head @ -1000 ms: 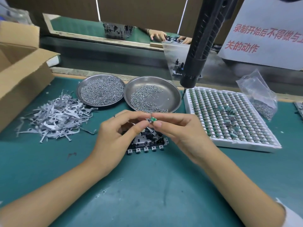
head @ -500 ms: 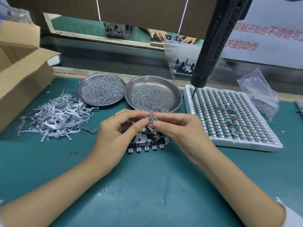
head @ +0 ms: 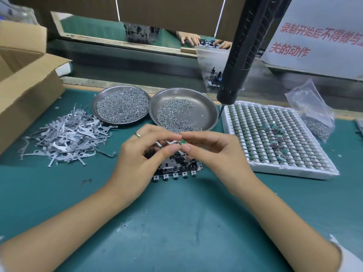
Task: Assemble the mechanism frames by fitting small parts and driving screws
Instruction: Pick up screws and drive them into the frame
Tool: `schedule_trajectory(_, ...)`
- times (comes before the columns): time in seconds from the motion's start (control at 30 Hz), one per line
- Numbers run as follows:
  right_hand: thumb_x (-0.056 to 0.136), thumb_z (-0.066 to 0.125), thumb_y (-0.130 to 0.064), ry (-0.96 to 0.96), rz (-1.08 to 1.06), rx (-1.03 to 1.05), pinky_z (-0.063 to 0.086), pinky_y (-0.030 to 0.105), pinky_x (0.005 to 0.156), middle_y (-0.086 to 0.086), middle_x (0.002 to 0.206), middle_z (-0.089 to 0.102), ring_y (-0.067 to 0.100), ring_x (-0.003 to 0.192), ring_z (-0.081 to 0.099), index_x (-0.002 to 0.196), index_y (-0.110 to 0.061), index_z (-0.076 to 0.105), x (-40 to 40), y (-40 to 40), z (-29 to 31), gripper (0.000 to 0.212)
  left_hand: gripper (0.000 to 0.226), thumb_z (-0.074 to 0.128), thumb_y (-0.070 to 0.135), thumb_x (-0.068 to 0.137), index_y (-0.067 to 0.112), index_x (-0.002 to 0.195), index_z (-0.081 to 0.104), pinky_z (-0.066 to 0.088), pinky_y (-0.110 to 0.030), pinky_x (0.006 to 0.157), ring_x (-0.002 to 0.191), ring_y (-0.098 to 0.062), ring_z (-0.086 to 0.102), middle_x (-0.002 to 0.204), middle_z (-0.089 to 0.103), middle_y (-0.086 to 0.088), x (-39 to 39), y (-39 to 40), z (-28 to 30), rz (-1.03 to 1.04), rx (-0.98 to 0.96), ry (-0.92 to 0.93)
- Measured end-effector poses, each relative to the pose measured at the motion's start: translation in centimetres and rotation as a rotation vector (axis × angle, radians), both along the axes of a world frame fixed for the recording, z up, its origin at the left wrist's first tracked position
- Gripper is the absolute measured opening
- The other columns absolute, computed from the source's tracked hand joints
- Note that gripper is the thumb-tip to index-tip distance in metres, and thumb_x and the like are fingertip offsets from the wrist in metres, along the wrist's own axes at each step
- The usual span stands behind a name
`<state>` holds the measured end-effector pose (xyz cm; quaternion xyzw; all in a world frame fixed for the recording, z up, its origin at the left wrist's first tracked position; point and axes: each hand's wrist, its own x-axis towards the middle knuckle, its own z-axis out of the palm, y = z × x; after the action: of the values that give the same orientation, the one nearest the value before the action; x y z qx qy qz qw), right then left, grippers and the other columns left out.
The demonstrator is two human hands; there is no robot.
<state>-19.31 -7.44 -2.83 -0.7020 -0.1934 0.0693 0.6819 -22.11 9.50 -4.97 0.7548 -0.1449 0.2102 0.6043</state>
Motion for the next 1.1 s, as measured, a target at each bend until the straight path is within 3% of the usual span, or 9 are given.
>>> schedule_trajectory(0.1,0.082,0.071,-0.004,-0.058,-0.001,-0.044,0.054,0.023,0.080,-0.002,0.098,0.074,0.013,0.095,0.069,0.096,-0.018,0.075,-0.1,0.0,0.1,0.020,0.022,0.070,0.022,0.080,0.032,0.099,0.065,0.051,-0.022,0.074,0.082,-0.008,0.061,0.092,0.060,0.010,0.0,0.2,0.0,0.015,0.007,0.007)
schedule_trajectory(0.27,0.082,0.071,0.000,-0.138,-0.012,-0.064,0.055,0.032,0.080,0.003,0.092,0.074,0.018,0.087,0.069,0.090,-0.015,0.076,-0.3,0.2,0.0,0.018,0.028,0.071,0.027,0.075,0.036,0.100,0.062,0.050,-0.020,0.076,0.080,-0.007,0.061,0.088,0.061,0.005,0.0,0.4,0.1,0.025,0.021,0.014)
schedule_trajectory(0.5,0.079,0.074,-0.004,-0.409,-0.065,-0.245,0.050,0.029,0.086,-0.007,0.089,0.073,0.011,0.089,0.064,0.096,-0.015,0.075,-0.3,0.1,-0.8,0.020,0.035,0.074,0.032,0.073,0.037,0.105,0.061,0.045,-0.018,0.082,0.086,-0.002,0.058,0.091,0.062,0.013,0.2,1.6,0.7,-0.006,0.174,0.012)
schedule_trajectory(0.63,0.077,0.075,-0.008,-0.644,-0.036,-0.413,0.047,0.029,0.081,0.001,0.092,0.074,0.019,0.081,0.059,0.091,-0.010,0.077,-0.2,0.5,-1.9,0.014,0.023,0.067,0.025,0.082,0.036,0.102,0.064,0.047,-0.018,0.078,0.083,0.000,0.060,0.088,0.065,0.018,0.3,2.6,1.2,0.025,0.068,0.031)
schedule_trajectory(0.73,0.074,0.076,-0.011,-0.781,-0.038,-0.472,0.046,0.038,0.080,0.000,0.091,0.074,0.023,0.079,0.058,0.088,-0.011,0.078,-0.3,0.8,-2.6,0.013,0.012,0.060,0.027,0.089,0.033,0.098,0.065,0.049,-0.019,0.081,0.085,0.000,0.062,0.086,0.067,0.021,0.1,2.7,1.0,0.083,0.006,0.064)
schedule_trajectory(0.83,0.074,0.077,-0.010,-0.853,-0.036,-0.494,0.047,0.046,0.079,-0.002,0.091,0.074,0.028,0.079,0.060,0.085,-0.012,0.078,-0.1,0.8,-3.0,0.011,0.014,0.054,0.030,0.089,0.031,0.097,0.066,0.049,-0.021,0.083,0.085,0.000,0.062,0.085,0.068,0.016,-0.4,2.9,0.5,0.130,0.020,0.098)
schedule_trajectory(1.0,0.074,0.077,-0.012,-0.921,-0.024,-0.522,0.049,0.048,0.076,-0.002,0.092,0.074,0.028,0.078,0.060,0.085,-0.013,0.078,0.1,0.9,-3.2,0.011,0.013,0.054,0.030,0.092,0.032,0.096,0.065,0.050,-0.029,0.083,0.086,-0.007,0.063,0.090,0.068,0.009,-0.9,2.8,0.3,0.135,0.127,0.090)
schedule_trajectory(1.1,0.074,0.077,-0.011,-0.947,-0.027,-0.534,0.049,0.048,0.074,-0.002,0.093,0.074,0.028,0.077,0.061,0.085,-0.013,0.078,0.2,1.0,-3.2,0.011,0.016,0.054,0.029,0.091,0.024,0.097,0.067,0.047,-0.025,0.082,0.086,-0.011,0.062,0.092,0.068,0.003,-1.0,2.7,0.4,0.125,0.189,0.062)
